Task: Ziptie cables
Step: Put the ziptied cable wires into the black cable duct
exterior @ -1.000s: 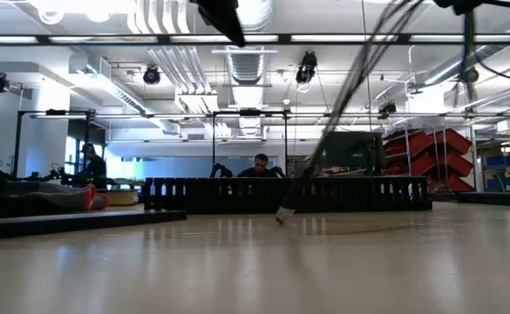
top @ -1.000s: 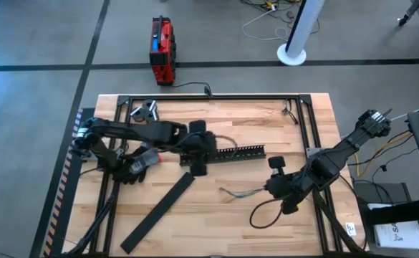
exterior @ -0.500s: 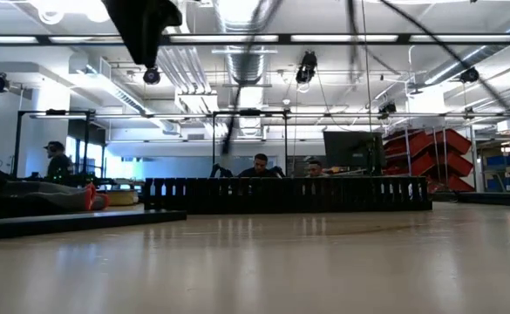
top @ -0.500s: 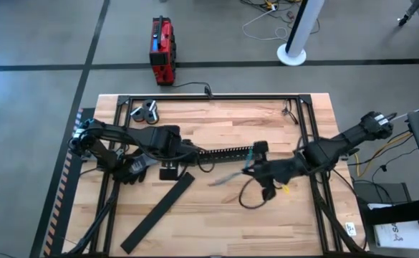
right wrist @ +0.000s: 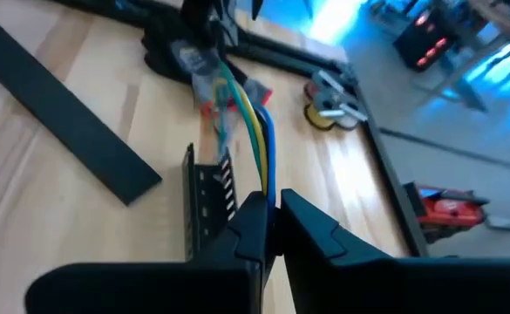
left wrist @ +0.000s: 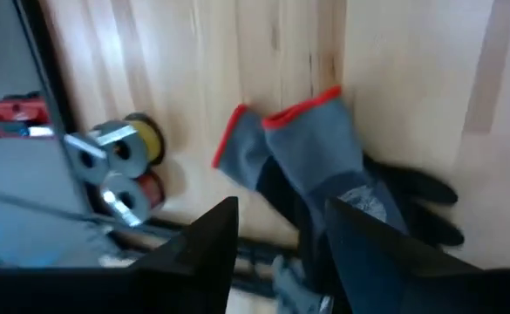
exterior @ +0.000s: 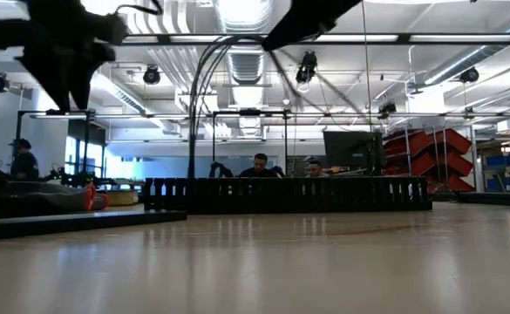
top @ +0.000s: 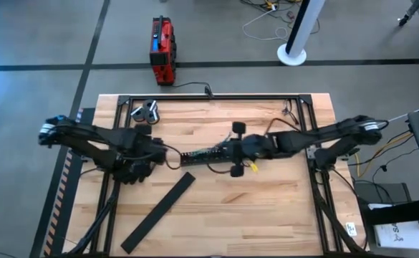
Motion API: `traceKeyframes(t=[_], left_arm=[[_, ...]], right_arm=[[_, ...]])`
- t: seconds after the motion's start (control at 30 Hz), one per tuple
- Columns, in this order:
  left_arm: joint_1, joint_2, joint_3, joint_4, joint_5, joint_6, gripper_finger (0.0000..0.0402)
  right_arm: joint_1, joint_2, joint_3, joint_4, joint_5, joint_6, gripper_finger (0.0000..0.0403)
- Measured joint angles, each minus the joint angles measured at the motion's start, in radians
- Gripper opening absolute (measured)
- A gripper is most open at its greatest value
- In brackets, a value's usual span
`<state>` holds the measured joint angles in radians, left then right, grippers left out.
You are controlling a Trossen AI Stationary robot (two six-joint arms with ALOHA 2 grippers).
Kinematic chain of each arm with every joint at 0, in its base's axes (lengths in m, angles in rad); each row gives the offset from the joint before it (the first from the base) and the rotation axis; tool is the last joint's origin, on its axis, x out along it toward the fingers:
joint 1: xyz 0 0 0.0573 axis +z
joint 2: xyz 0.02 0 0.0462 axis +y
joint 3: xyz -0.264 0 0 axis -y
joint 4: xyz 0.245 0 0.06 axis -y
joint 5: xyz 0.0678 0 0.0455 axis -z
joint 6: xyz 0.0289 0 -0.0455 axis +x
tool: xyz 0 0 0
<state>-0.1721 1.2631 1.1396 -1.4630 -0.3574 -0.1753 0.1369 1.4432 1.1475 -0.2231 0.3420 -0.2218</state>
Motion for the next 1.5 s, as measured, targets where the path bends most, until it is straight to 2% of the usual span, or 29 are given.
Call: traceKeyframes(t=[0.07,0.3,0.37,0.43,0.53,0.6,0.77,0.97,1.1,1.33,1.5], left_arm=[[0.0,-0.091,-0.103,0.095,0.0,-0.002,0.0165],[0.0,-0.346,-0.407,0.485,0.001,0.033,0.0178],[0.004,-0.361,-0.391,0.484,0.062,0.063,0.0181],[0.003,-0.366,-0.37,0.545,0.075,0.108,0.0184],[0.005,-0.37,-0.362,0.591,0.012,0.201,0.0188],[0.006,-0.37,-0.363,0.602,-0.022,0.212,0.019],[0.007,-0.365,-0.407,0.6,-0.025,0.168,0.0194],[0.008,-0.357,-0.399,0.583,-0.027,0.197,0.0197],[0.008,-0.363,-0.399,0.564,-0.027,0.2,0.0193],[0.008,-0.388,-0.399,0.561,-0.027,0.207,0.018],[0.008,-0.409,-0.399,0.564,-0.027,0.203,0.0172]], right_arm=[[-0.029,0.047,0.025,0.018,-0.034,0.0,0.0008],[-0.067,0.195,0.147,-0.046,-0.036,-0.01,0.0008],[-0.066,0.23,0.192,-0.075,-0.037,-0.021,0.0008],[-0.065,0.262,0.244,-0.092,-0.04,-0.022,0.0008],[-0.066,0.297,0.325,-0.184,-0.035,-0.005,0.0008],[-0.066,0.31,0.368,-0.22,-0.036,0.012,0.0008],[-0.066,0.312,0.426,-0.194,-0.036,0.039,0.0008],[-0.066,0.311,0.451,-0.166,-0.08,0.072,0.0008],[-0.07,0.311,0.45,-0.315,-0.08,0.144,0.0008],[-0.072,0.311,0.448,-0.724,-0.08,0.338,0.0008],[-0.072,0.32,0.412,-0.881,-0.081,0.433,0.0008]])
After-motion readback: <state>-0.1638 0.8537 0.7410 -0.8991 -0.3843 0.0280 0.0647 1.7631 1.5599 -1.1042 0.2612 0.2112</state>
